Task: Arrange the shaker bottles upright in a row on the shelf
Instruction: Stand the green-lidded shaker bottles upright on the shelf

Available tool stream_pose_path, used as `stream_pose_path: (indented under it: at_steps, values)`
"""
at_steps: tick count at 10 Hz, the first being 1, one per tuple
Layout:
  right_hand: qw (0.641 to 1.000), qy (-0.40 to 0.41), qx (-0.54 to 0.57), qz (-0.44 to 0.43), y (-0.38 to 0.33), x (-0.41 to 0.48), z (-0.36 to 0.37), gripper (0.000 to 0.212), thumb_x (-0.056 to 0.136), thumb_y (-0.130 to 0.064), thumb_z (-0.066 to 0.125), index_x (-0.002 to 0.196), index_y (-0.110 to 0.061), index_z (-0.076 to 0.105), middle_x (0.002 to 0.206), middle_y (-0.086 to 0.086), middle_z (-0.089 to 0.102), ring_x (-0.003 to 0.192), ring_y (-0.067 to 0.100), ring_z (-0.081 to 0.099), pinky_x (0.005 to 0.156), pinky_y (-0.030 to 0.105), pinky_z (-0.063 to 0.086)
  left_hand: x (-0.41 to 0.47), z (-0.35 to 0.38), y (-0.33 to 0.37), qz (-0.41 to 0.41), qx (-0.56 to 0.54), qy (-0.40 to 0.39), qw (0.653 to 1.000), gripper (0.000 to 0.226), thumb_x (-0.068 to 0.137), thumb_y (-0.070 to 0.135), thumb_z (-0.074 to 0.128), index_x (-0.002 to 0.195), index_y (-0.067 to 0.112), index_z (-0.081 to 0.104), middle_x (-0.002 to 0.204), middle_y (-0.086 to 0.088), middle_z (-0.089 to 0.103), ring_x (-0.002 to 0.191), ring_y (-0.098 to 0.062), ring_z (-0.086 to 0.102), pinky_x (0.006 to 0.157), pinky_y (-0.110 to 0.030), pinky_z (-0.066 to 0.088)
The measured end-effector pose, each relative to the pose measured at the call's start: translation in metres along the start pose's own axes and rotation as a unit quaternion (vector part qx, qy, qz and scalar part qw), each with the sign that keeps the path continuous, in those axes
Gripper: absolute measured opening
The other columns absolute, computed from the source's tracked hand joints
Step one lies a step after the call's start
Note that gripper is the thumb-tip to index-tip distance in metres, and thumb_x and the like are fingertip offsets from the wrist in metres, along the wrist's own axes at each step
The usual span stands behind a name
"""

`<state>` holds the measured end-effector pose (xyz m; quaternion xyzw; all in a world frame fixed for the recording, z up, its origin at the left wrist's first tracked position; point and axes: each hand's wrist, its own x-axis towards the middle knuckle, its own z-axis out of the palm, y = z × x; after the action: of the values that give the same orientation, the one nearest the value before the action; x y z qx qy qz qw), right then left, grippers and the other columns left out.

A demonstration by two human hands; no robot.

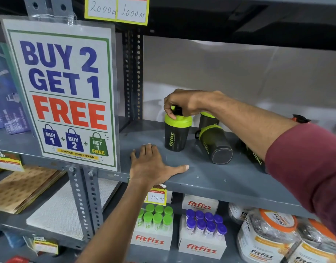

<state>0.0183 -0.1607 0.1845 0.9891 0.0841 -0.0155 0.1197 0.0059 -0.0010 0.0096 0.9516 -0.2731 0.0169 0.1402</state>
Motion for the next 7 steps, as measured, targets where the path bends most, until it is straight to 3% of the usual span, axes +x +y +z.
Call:
stream_pose_path:
  at_steps: [1, 3, 4, 5, 6, 7]
  values:
    - [1.0, 0.011, 0.002, -0.026, 0.001, 0.001, 0.002, 0.047, 0.064, 0.019, 0.044, 0.069, -0.025, 0.061, 0.087, -0.012, 0.052, 0.088, 0.031, 0.06, 0.07, 0.05, 0.058, 0.001, 0.0, 0.0, -0.001, 0.002, 0.001, 1.0, 0.145, 0.056, 0.105, 0.032, 0.159, 0.005, 0.017, 0.169, -0.011, 0.017, 0.156, -0.027, 0.012, 0.125, -0.056, 0.008]
    - [0.998, 0.031, 0.04, -0.034, 0.004, -0.003, 0.006, 0.05, 0.056, 0.023, 0.04, 0.071, -0.019, 0.063, 0.085, -0.013, 0.052, 0.085, 0.021, 0.052, 0.066, 0.032, 0.046, 0.002, 0.001, -0.001, 0.001, 0.001, 0.002, 1.0, 0.144, 0.056, 0.105, 0.032, 0.159, 0.005, 0.017, 0.169, -0.011, 0.017, 0.156, -0.028, 0.013, 0.125, -0.056, 0.009]
    - [0.995, 0.04, 0.076, -0.047, 0.005, -0.006, 0.012, 0.056, 0.054, 0.023, 0.042, 0.074, -0.024, 0.064, 0.094, -0.008, 0.056, 0.093, 0.019, 0.052, 0.074, 0.034, 0.048, 0.004, 0.001, -0.001, -0.002, -0.003, 0.006, 1.0, 0.144, 0.056, 0.105, 0.033, 0.159, 0.005, 0.018, 0.168, -0.011, 0.018, 0.156, -0.028, 0.013, 0.125, -0.056, 0.009]
    - [0.989, 0.103, 0.089, -0.064, 0.008, -0.019, 0.011, 0.054, 0.06, 0.02, 0.049, 0.084, -0.025, 0.068, 0.105, -0.002, 0.059, 0.102, 0.019, 0.053, 0.083, 0.035, 0.047, 0.002, 0.002, -0.001, -0.003, -0.006, 0.011, 1.0, 0.145, 0.055, 0.106, 0.033, 0.158, 0.005, 0.021, 0.167, -0.012, 0.021, 0.155, -0.029, 0.016, 0.125, -0.056, 0.011]
    - [0.943, 0.295, 0.149, 0.036, 0.015, -0.051, 0.013, 0.043, 0.069, 0.012, 0.052, 0.092, -0.02, 0.069, 0.105, 0.003, 0.057, 0.103, 0.017, 0.054, 0.085, 0.036, 0.049, 0.001, 0.004, -0.001, 0.011, -0.007, 0.038, 0.999, 0.135, 0.055, 0.105, 0.034, 0.148, 0.007, 0.038, 0.155, -0.012, 0.036, 0.147, -0.033, 0.03, 0.122, -0.055, 0.02]
    - [0.892, 0.387, 0.143, 0.187, 0.018, -0.071, 0.026, 0.022, 0.084, -0.006, 0.056, 0.1, -0.017, 0.067, 0.106, 0.006, 0.057, 0.1, 0.021, 0.057, 0.081, 0.039, 0.053, -0.002, 0.007, -0.001, 0.024, 0.0, 0.071, 0.997, 0.12, 0.059, 0.101, 0.039, 0.138, 0.011, 0.048, 0.14, -0.01, 0.045, 0.137, -0.033, 0.039, 0.117, -0.051, 0.03]
